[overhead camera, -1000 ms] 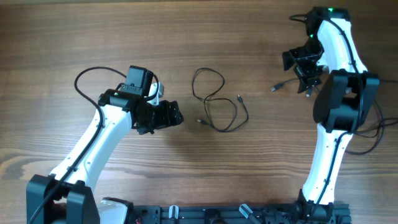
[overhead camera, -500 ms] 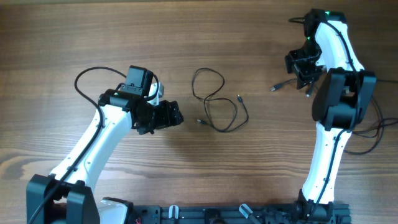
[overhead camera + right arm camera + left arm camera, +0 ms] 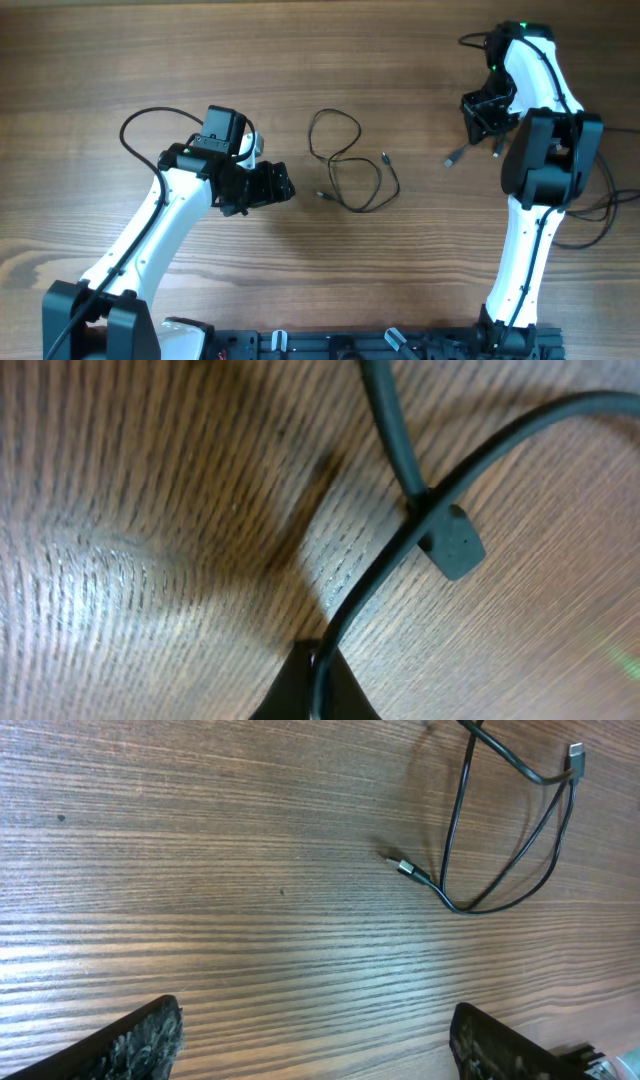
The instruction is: Untangle cables
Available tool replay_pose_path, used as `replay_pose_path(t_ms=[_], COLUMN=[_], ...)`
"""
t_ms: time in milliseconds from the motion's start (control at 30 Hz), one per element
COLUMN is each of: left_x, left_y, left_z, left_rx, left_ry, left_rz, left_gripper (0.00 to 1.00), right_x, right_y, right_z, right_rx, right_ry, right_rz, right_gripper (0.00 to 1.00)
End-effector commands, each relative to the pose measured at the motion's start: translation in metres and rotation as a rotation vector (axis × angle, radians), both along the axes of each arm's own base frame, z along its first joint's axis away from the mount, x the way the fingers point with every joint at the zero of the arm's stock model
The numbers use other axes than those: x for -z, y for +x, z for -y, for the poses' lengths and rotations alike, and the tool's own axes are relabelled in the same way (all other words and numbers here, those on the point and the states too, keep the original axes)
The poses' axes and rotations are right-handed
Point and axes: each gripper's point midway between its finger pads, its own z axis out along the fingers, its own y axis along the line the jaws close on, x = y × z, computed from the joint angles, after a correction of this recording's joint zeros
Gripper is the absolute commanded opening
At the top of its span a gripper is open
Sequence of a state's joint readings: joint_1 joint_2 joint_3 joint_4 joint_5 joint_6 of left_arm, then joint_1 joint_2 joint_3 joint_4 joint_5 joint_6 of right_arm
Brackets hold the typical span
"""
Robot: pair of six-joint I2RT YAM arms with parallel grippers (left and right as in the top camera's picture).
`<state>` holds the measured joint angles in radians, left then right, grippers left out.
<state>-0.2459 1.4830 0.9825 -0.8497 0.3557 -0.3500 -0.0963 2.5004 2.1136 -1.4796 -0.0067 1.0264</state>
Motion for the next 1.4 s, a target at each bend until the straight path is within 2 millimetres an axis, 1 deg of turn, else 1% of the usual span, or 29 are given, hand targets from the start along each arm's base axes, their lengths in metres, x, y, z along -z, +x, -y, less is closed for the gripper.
replay_pose_path(t_ms=[0, 33, 100, 167, 233, 267, 300, 367, 400, 433, 467, 533, 567, 667, 700, 767, 800, 833, 867, 933, 1000, 1067, 1133, 1200, 1267, 1300, 1367], left_x=[0.002, 0.002, 0.002, 0.002, 0.002, 0.002, 0.002, 0.002, 0.002, 0.002, 0.002, 0.001, 0.001, 0.001, 0.001, 0.001, 0.001, 0.001, 0.002, 0.003, 0.004, 0.006, 0.007, 0.007, 0.007, 0.007, 0.009], left_y=[0.0, 0.0, 0.0, -0.001, -0.002, -0.001, -0.001, 0.0, 0.001, 0.001, 0.001, 0.002, 0.002, 0.003, 0.003, 0.002, 0.002, 0.002, 0.002, 0.002, -0.001, -0.003, -0.004, -0.004, -0.004, -0.003, -0.002], left_z=[-0.001, -0.001, -0.001, -0.001, -0.002, -0.002, -0.001, -0.001, -0.001, -0.001, -0.001, -0.001, -0.001, 0.0, 0.0, -0.001, -0.001, -0.001, -0.002, -0.005, -0.007, -0.011, -0.014, -0.014, -0.014, -0.014, -0.02], left_rx=[-0.003, -0.003, -0.003, -0.003, -0.003, -0.003, -0.003, -0.003, -0.003, -0.004, -0.003, -0.003, -0.004, -0.004, -0.004, -0.003, -0.003, -0.004, -0.004, -0.01, -0.014, -0.024, -0.042, -0.042, -0.042, -0.043, -0.082], left_ry=[0.01, 0.01, 0.01, 0.01, 0.011, 0.011, 0.01, 0.009, 0.009, 0.008, 0.008, 0.007, 0.007, 0.006, 0.006, 0.008, 0.008, 0.008, 0.012, 0.034, 0.045, 0.064, 0.079, 0.079, 0.079, 0.079, 0.112], left_rz=[-0.004, -0.004, -0.004, -0.005, -0.009, -0.008, -0.006, -0.003, 0.0, 0.001, 0.003, 0.005, 0.008, 0.009, 0.009, 0.006, 0.006, 0.006, 0.007, 0.006, -0.008, -0.018, -0.026, -0.026, -0.026, -0.025, -0.027], left_gripper=[0.88, 0.88, 0.88, 0.88, 0.88, 0.88, 0.88, 0.88, 0.88, 0.88, 0.88, 0.88, 0.88, 0.89, 0.89, 0.88, 0.86, 0.86, 0.86, 0.86, 0.87, 0.89, 0.91, 0.92, 0.93, 0.95, 0.97], right_x=[0.006, -0.007, -0.038, -0.079, -0.121, -0.143, -0.159, -0.176, -0.179, -0.176, -0.174, -0.173, -0.173, -0.172, -0.171, -0.172, -0.172, -0.172, -0.171, -0.172, -0.174, -0.185, -0.198, -0.202, -0.199, -0.195, -0.18], right_y=[-0.011, -0.007, 0.002, 0.011, 0.011, 0.007, -0.001, -0.017, -0.027, -0.036, -0.044, -0.051, -0.051, -0.044, -0.039, -0.026, -0.021, -0.018, -0.02, -0.026, -0.033, -0.034, -0.047, -0.066, -0.085, -0.094, -0.1], right_z=[0.007, 0.014, 0.03, 0.059, 0.095, 0.118, 0.139, 0.172, 0.191, 0.207, 0.215, 0.217, 0.212, 0.188, 0.176, 0.145, 0.127, 0.112, 0.095, 0.078, 0.065, 0.056, 0.041, 0.021, 0.0, -0.016, -0.051], right_rx=[-0.096, -0.103, -0.081, -0.015, 0.068, 0.124, 0.19, 0.293, 0.357, 0.405, 0.414, 0.363, 0.308, 0.135, 0.072, -0.095, -0.206, -0.308, -0.399, -0.418, -0.44, -0.486, -0.512, -0.564, -0.618, -0.661, -0.77], right_ry=[0.066, 0.062, 0.044, 0.01, -0.031, -0.053, -0.074, -0.082, -0.059, -0.037, -0.031, -0.025, -0.013, 0.028, 0.034, 0.062, 0.094, 0.126, 0.154, 0.191, 0.216, 0.208, 0.205, 0.206, 0.217, 0.231, 0.256], right_rz=[-0.038, -0.005, 0.094, 0.232, 0.366, 0.433, 0.478, 0.529, 0.552, 0.559, 0.553, 0.54, 0.535, 0.52, 0.509, 0.505, 0.507, 0.508, 0.483, 0.451, 0.419, 0.441, 0.453, 0.435, 0.396, 0.376, 0.358], right_gripper=[0.04, 0.04, 0.04, 0.04, 0.04, 0.04, 0.04, 0.05, 0.25, 0.81, 0.98, 1.0, 1.0, 0.99, 0.99, 0.99, 0.99, 0.96, 0.91, 0.9, 0.89, 0.86, 0.87, 0.87, 0.87, 0.87, 0.88])
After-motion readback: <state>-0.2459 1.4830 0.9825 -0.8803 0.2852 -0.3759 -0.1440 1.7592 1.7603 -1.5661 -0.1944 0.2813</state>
